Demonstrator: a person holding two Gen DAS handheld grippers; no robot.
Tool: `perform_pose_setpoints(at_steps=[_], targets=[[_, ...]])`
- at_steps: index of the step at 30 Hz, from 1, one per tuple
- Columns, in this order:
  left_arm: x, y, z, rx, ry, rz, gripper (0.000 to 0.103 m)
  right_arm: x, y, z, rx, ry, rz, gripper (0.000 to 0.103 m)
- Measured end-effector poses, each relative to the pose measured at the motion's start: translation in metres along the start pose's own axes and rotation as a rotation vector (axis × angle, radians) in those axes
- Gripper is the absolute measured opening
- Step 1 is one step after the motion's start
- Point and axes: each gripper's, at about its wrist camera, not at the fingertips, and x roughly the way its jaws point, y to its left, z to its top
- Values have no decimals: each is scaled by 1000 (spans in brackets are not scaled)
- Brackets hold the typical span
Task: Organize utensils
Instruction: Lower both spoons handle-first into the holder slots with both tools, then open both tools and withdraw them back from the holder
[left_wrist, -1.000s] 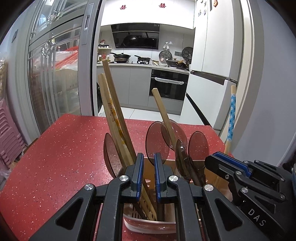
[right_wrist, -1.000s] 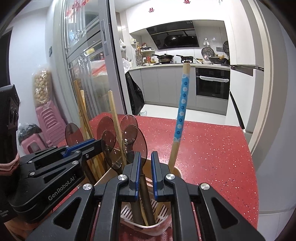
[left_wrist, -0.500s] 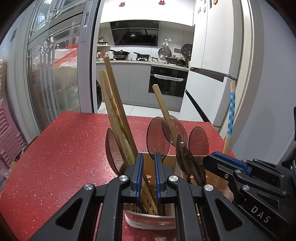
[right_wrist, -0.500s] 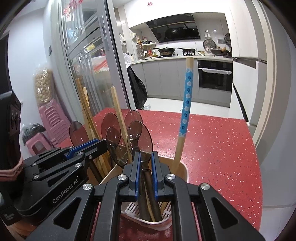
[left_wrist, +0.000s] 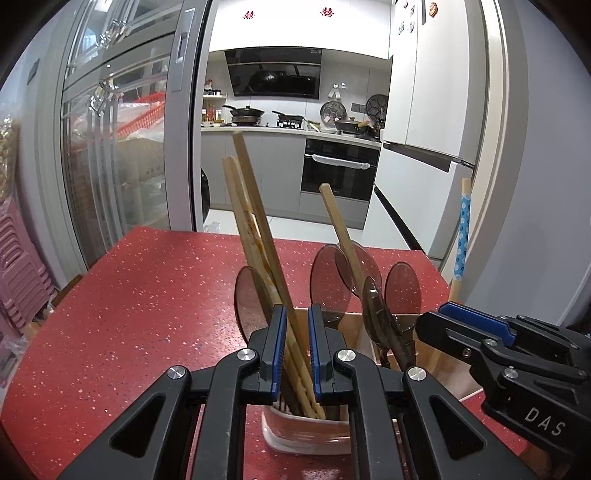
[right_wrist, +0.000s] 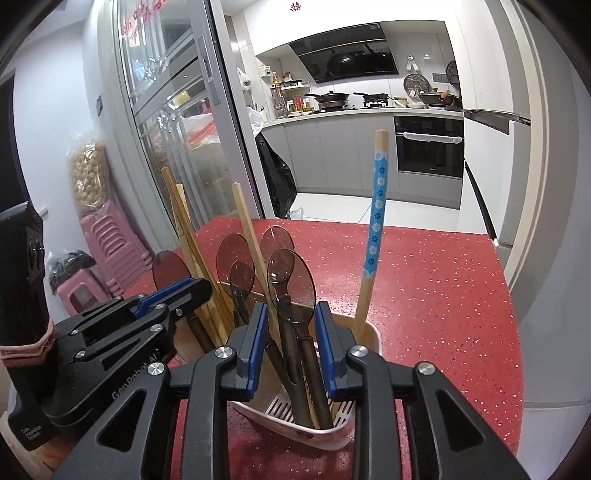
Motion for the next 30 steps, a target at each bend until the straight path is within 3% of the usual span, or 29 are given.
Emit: perform_pose_setpoints(at_steps=[19,29,30], targets=[[-13,-5,-2,29,-4,20,38,-14,-21,-1,131,53,-81,34],[-22,2,2,25,-14,23,38,-23,-18,2,135,55,-117,34],[-23,2,1,28,-13,26,47,-23,-17,2,130,55,-130,34]])
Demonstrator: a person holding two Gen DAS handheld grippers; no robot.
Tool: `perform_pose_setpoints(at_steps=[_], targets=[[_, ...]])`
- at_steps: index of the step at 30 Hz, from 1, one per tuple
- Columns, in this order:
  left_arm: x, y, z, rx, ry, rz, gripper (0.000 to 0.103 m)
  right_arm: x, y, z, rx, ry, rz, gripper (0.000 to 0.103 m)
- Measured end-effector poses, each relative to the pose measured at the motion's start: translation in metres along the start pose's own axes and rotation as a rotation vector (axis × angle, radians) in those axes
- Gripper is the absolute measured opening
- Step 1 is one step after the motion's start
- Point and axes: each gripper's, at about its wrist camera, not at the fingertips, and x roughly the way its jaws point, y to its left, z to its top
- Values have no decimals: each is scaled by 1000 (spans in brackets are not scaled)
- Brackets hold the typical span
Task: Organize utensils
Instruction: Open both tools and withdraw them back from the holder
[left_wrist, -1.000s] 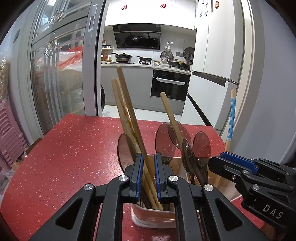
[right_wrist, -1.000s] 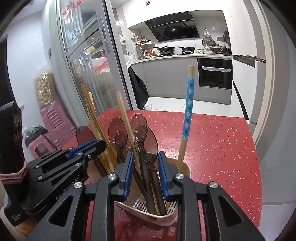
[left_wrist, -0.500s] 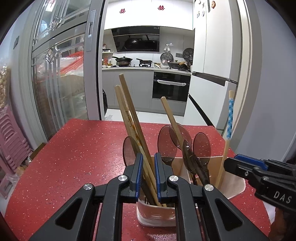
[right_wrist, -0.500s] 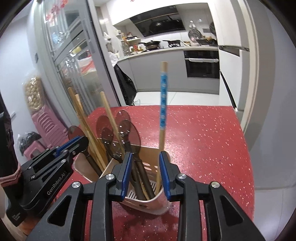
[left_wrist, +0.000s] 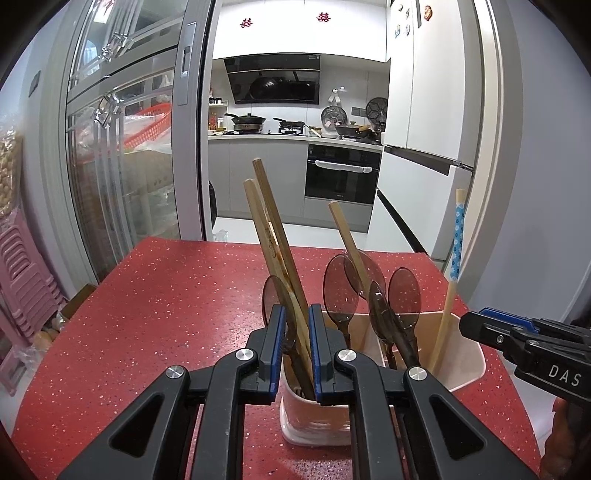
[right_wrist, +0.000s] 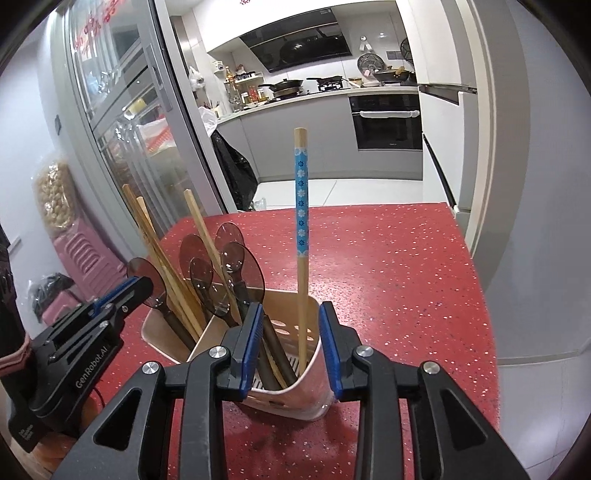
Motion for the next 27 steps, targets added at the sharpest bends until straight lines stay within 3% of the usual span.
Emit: perform_pose_setpoints(at_steps=[1,2,4,10,14,17,27], targets=[[-1,0,-1,3,1,-1,89,-1,1,0,-5,-2,-12,34],[-3,0,-2,3,1,10,103,-2,2,-1,-14,-5,-31,35],[-11,-3,-3,15,-43,40,103,-4,4,-3,-25,-12,-45,37],[-21,-3,-5,42,-44,34,103,-8,5,-5,-15,-7,-65,42],[-28,1,-7,40,-38,35,103,-16,11,-10,-42,-35,-92,68],[-30,4,-10,38,-24,39,103,-23,15,-14,-51,-61,-116,80],[-45,15,-29,27,14,49,103,-40,19,-37,-31,-93,-138,90]])
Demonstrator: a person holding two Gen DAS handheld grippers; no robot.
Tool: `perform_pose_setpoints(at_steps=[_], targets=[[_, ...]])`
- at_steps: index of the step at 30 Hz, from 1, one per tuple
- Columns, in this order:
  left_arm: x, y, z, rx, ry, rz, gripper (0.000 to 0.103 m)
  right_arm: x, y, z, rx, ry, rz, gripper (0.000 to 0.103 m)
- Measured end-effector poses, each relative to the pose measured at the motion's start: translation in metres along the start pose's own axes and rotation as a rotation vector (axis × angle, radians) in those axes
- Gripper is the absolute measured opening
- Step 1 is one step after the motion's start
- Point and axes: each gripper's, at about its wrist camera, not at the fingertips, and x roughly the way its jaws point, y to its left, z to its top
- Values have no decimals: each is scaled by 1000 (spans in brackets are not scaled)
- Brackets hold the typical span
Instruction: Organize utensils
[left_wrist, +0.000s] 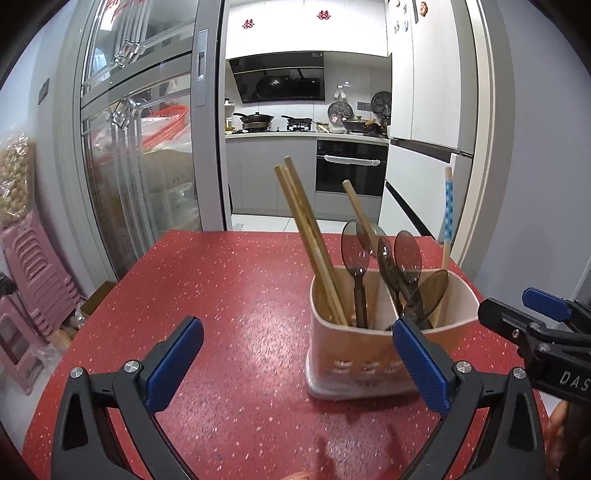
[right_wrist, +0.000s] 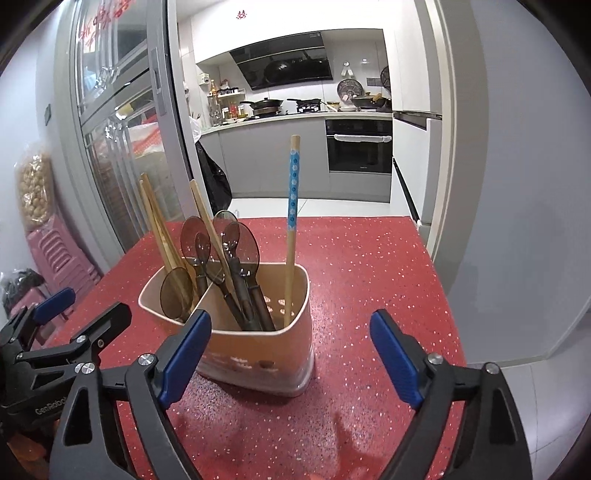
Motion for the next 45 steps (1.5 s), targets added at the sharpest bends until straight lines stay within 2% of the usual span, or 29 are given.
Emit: perform_pose_setpoints(at_steps=[12,17,27,32,40,45], targets=[[-26,9,-26,-10,11,13,103,-31,1,-19,37,-94,-10,90],[-32,8,-35,-10,15,11,103,-37,2,-27,40,-85,-31,90],[-43,12,-60,-30,38,24,103,-41,8,-62,23,-4,-102,90],[-44,16,-72,-25,47,41,103,-43,9,-73,36,4,-98,91],[-46,17,-86,-33,42,46,103,-48,11,-89,22,-24,-108,91],[-53,12,-89,-8,8,41,103,-54,9,-95,19,-52,-115,91]])
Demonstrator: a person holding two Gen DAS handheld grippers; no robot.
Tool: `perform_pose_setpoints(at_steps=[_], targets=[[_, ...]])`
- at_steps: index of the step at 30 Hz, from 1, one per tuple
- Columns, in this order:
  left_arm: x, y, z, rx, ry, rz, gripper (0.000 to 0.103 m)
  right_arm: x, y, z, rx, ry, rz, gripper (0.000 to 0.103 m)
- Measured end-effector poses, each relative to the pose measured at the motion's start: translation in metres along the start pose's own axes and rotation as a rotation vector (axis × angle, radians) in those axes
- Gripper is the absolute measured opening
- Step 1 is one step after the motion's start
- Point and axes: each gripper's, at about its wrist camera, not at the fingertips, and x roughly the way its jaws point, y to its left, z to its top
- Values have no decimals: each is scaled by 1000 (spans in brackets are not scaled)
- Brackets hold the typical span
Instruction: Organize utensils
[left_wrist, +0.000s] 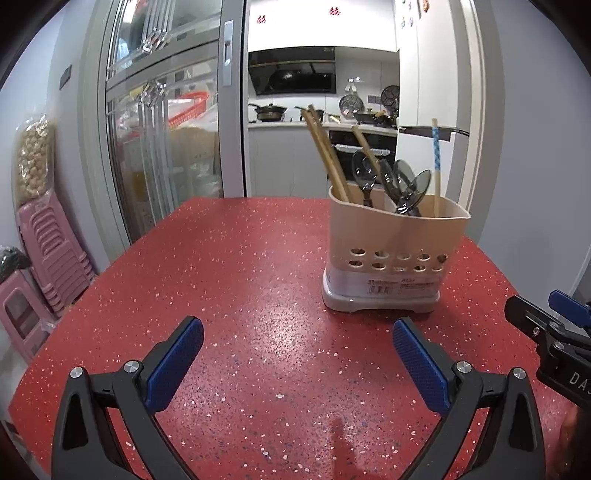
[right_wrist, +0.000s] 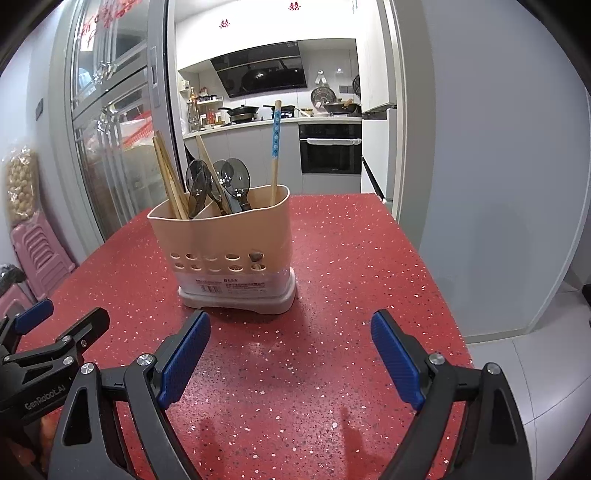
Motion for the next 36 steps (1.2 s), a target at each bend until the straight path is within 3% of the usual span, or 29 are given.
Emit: perform_pose_setpoints(at_steps=[17,36], targets=[[-10,1,21,-7,-104,3,103,-10,9,14,-37,-113,-9,91],[-1,-3,21,-6,-85,0,103,-7,7,16,-27,-105,-18,91]])
